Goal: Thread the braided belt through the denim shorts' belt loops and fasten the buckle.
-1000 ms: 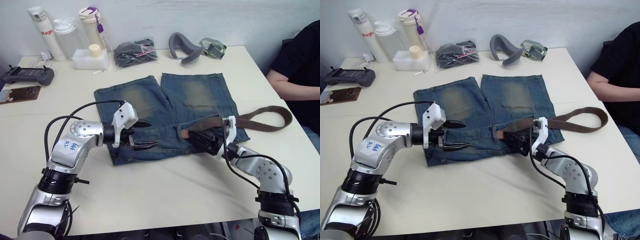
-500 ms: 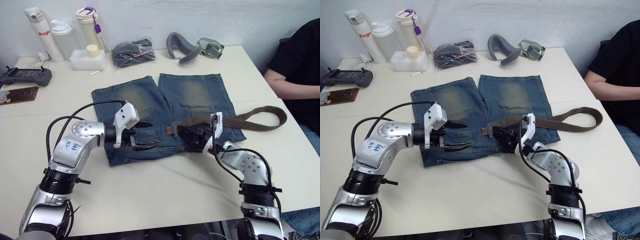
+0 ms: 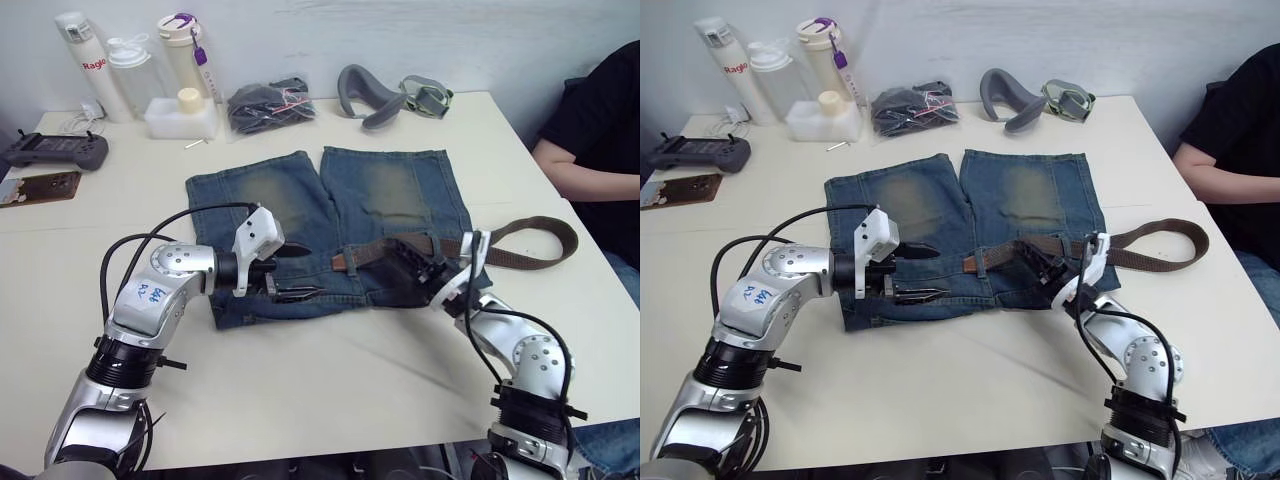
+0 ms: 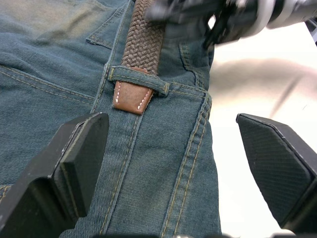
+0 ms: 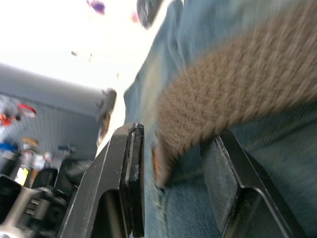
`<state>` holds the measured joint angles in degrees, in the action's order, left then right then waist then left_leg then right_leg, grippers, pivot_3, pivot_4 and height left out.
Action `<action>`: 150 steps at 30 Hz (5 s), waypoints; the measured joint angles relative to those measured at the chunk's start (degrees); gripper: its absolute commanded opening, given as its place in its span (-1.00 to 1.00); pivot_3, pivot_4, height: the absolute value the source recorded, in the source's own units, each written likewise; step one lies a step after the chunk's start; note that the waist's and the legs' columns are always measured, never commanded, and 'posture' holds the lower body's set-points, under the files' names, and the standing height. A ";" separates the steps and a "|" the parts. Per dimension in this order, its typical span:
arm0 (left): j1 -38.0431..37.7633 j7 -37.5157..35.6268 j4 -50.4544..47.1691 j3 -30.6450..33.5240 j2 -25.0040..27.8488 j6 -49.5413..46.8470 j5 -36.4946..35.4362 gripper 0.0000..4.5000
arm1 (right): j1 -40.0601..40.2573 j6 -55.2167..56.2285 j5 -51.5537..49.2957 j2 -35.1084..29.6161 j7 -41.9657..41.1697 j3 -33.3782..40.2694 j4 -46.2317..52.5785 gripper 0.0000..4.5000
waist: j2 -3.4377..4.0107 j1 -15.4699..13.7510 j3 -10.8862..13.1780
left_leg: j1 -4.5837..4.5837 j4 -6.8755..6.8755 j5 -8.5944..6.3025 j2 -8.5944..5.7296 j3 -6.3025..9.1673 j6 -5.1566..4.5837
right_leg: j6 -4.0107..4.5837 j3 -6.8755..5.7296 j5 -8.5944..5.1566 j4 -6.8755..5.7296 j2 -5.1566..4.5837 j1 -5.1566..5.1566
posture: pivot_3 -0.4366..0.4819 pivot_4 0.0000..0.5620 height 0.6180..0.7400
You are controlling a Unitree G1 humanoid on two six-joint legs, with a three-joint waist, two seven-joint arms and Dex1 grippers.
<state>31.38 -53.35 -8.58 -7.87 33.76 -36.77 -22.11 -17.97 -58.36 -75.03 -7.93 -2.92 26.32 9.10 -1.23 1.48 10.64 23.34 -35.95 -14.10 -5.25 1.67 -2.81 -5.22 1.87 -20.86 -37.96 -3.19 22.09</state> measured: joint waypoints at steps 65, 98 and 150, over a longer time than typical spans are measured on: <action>-0.78 0.02 6.15 -2.50 3.06 22.94 13.09 1.00 | 3.21 5.87 -3.15 -2.06 4.38 -13.76 1.94 0.77 | 0.02 -0.04 0.00 | 0.12 0.01 0.01 -0.02 -0.07 -0.02 | 0.00 -0.01 0.00 -0.05 -0.05 0.21 | -0.05 -0.47 1.00; 3.84 5.09 24.93 -5.52 -5.59 49.30 25.81 -1.00 | 5.78 2.25 -0.53 -27.56 -6.03 -10.63 6.94 -0.97 | 0.01 -1.22 0.00 | 0.45 -0.23 -0.01 -0.05 -0.09 -0.32 | -0.03 -0.04 0.02 -0.10 -0.10 0.37 | -0.05 -0.47 1.00; -8.59 -2.47 10.00 16.30 13.10 11.01 2.26 1.00 | -0.25 20.14 53.27 -39.37 -39.19 -39.13 6.70 0.04 | -0.24 -0.87 -0.17 | -0.09 -0.08 -0.19 0.01 -0.13 -0.47 | 0.07 -0.12 0.10 0.20 -0.14 -0.16 | -0.05 -0.47 1.00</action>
<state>22.79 -55.82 1.42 8.43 46.86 -25.76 -19.86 -18.23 -38.22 -21.75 -47.31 -42.10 -12.81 15.80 -1.47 0.60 10.46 23.24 -36.03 -14.29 -5.24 1.54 -3.28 -5.14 1.75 -20.76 -37.76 -3.34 21.94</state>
